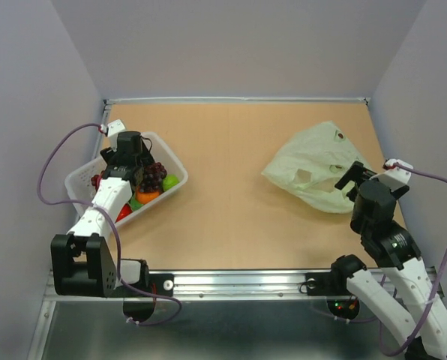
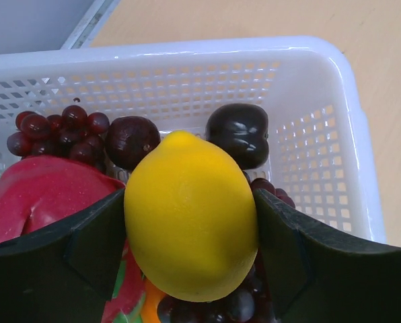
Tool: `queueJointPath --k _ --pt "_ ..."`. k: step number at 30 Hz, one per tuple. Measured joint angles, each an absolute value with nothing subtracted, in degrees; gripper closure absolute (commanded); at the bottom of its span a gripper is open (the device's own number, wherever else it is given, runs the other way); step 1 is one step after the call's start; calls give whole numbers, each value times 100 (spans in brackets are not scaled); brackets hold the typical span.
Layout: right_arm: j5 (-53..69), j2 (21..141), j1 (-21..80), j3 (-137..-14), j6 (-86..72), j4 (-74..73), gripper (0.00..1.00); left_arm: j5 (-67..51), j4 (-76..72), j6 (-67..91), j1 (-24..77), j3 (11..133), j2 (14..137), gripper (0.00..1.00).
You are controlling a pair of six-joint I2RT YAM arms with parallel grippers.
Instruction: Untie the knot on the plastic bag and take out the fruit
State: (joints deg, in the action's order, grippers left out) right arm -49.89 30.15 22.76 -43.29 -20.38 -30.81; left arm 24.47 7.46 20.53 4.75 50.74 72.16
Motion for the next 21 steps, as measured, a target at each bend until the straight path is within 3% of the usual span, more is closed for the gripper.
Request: queueJointPath --k 2,12,21 --pt "-4840 2853 2276 -4338 -1992 -3109 0 2394 751 2001 469 5076 7214 2" --pt "-4530 2635 2276 -5168 -1376 -3192 0 1898 1310 1922 475 5603 6366 1" --pt "-4056 1872 2276 -5459 -845 -3177 0 1726 1667 2018 475 5776 3461 1"
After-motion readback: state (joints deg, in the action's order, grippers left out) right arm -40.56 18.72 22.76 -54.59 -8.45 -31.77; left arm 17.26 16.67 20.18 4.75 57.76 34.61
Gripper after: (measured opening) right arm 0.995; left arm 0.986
